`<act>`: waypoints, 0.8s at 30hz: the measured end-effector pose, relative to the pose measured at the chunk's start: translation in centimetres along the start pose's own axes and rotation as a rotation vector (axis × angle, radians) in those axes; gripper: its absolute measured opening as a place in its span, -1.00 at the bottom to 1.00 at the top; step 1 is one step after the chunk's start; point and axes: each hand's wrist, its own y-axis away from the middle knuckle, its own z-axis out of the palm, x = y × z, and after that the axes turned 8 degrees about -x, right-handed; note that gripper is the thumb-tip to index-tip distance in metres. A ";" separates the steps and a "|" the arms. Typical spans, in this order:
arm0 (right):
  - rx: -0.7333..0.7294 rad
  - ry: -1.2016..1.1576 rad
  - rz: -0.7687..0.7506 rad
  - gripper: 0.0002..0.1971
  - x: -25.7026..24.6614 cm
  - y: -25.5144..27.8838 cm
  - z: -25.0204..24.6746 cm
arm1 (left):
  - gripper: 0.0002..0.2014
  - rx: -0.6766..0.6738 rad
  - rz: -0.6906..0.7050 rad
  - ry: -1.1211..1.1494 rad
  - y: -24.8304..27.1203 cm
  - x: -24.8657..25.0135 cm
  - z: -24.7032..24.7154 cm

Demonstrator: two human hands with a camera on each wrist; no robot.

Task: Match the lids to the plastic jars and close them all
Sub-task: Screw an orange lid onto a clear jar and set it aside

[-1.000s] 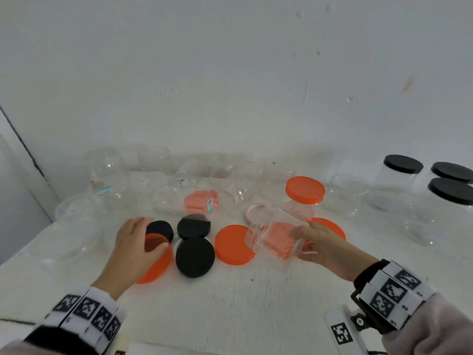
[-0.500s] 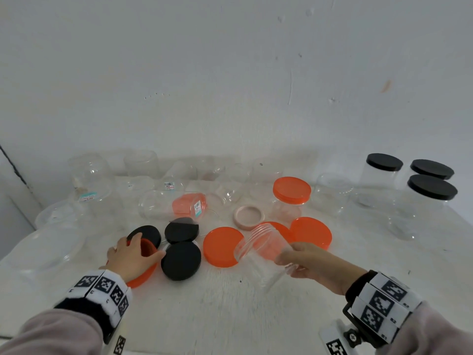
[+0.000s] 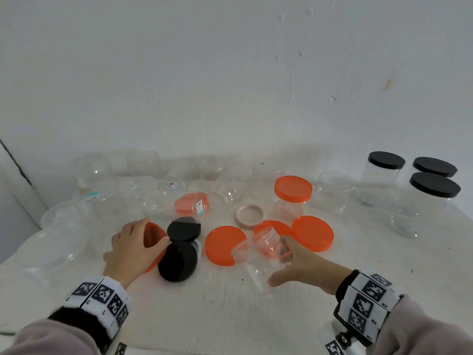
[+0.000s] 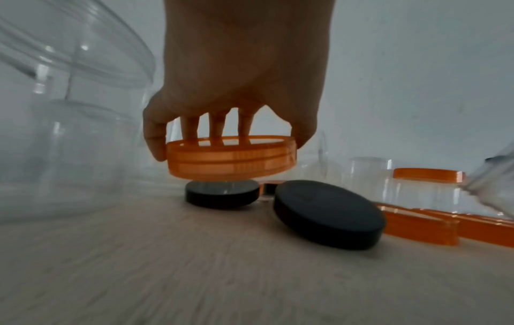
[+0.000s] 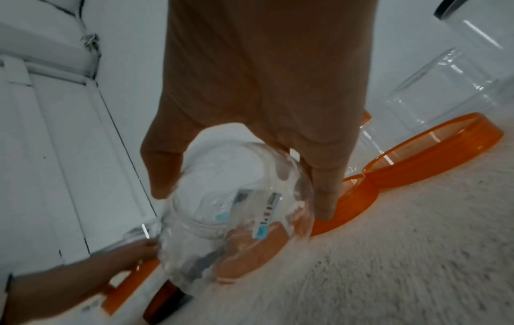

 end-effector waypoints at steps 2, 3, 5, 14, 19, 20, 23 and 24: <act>-0.024 0.036 -0.020 -0.07 0.3 -0.4 -0.1 | -0.32 0.032 0.139 0.074 0.5 1.5 -0.1; -0.034 0.042 -0.034 -0.04 0.4 -0.6 -0.1 | -0.32 0.030 0.220 0.116 0.7 2.3 0.0; -0.045 0.053 -0.052 0.02 0.5 -0.8 -0.1 | -0.28 -0.019 0.374 0.173 1.4 4.1 0.2; -0.038 0.110 -0.046 0.19 1.5 -1.2 -0.2 | -0.10 -0.321 0.546 0.316 4.6 11.1 2.6; -0.048 0.100 -0.074 0.12 1.4 -1.4 -0.2 | -0.17 -0.366 0.573 0.267 5.1 13.2 3.4; -0.055 0.094 -0.082 0.08 1.4 -1.4 -0.2 | -0.17 -0.369 0.585 0.245 5.1 13.5 3.5; -0.061 0.074 -0.091 0.00 1.5 -1.4 -0.2 | -0.12 -0.382 0.613 0.152 4.9 14.3 4.3; -0.055 0.071 -0.093 0.00 1.6 -1.4 -0.2 | -0.09 -0.377 0.626 0.123 4.9 14.6 4.6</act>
